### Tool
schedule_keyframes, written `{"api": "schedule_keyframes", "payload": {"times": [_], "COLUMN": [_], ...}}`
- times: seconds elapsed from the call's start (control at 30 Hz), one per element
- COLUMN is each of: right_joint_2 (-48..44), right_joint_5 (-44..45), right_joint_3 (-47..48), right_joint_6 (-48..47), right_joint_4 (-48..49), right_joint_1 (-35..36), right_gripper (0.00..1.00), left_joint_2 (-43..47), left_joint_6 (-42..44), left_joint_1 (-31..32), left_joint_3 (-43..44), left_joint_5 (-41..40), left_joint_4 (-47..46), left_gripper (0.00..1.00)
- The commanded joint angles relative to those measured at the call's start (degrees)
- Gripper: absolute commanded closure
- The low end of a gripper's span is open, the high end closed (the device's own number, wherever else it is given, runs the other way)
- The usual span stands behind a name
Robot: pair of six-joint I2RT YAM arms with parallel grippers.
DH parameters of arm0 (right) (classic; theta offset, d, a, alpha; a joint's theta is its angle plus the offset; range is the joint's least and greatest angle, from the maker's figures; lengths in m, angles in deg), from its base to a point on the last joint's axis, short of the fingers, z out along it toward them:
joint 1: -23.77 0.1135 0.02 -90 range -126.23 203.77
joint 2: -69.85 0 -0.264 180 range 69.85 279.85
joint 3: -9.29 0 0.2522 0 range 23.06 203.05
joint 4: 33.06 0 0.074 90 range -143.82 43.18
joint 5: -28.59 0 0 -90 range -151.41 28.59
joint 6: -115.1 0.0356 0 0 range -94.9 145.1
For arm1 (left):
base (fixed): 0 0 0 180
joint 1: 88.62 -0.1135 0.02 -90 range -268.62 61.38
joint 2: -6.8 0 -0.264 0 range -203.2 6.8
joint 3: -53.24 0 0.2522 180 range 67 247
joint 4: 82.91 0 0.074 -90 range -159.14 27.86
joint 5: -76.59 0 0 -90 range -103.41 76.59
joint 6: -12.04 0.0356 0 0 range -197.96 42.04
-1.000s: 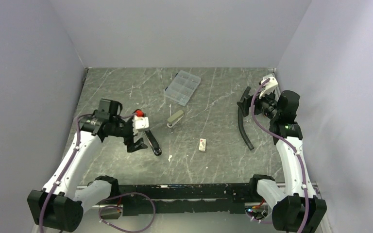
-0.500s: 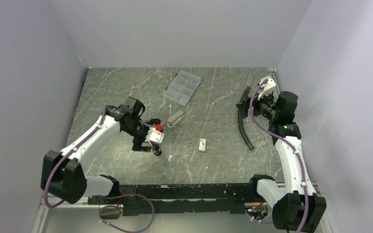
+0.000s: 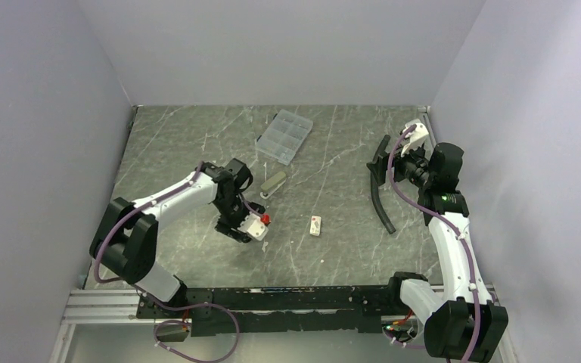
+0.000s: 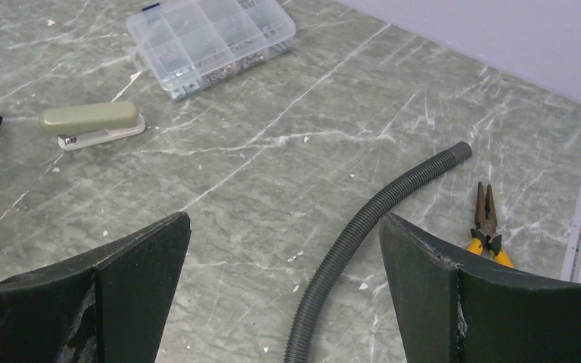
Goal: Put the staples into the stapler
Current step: Open the stapler at the center of the board.
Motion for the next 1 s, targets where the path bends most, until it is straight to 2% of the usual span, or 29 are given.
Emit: {"api": "schedule_keyframes", "payload": {"times": [0.0, 0.13, 0.2, 0.33, 0.43, 0.57, 0.73, 0.87, 0.97], "right_joint_2": [-1.1, -0.9, -0.6, -0.1, -0.3, -0.2, 1.8, 5.3, 7.7], "right_joint_5": [-1.2, -2.1, -2.3, -2.7, -2.7, -2.2, -0.8, 0.2, 1.5], "right_joint_3": [0.0, -0.1, -0.1, -0.3, -1.2, -2.3, -3.0, -3.6, -4.6], "right_joint_6": [-1.6, -1.8, -1.8, -1.9, -1.0, 1.3, 5.3, 9.9, 12.3], "right_joint_4": [2.3, 2.1, 2.2, 2.4, 4.1, 6.2, 9.2, 11.7, 14.1], "right_joint_1": [-0.1, -0.1, -0.1, -0.1, 0.0, 0.4, 3.9, 8.3, 11.5], "right_gripper": [0.00, 0.00, 0.00, 0.00, 0.00, 0.00, 0.00, 0.00, 0.00], "left_joint_2": [-1.3, 0.3, 1.7, 3.4, 3.8, 4.8, 4.0, 0.2, -2.0], "left_joint_6": [2.0, -0.2, -2.8, -10.2, -19.7, -33.5, -49.1, -56.5, -58.2], "left_joint_1": [1.1, 1.3, 1.3, 1.4, 1.9, 3.6, 6.4, 7.6, 8.9], "left_joint_3": [0.4, -3.0, -4.9, -5.9, -4.6, -5.0, -5.6, -1.4, -0.3], "left_joint_5": [-2.2, -4.7, -4.9, -1.7, 2.0, 5.2, 3.6, 3.1, 2.4], "left_joint_4": [-1.9, -6.2, -9.5, -14.3, -16.6, -22.7, -33.2, -34.7, -35.8], "left_gripper": [0.34, 0.40, 0.49, 0.60, 0.65, 0.67, 0.69, 0.70, 0.70]}}
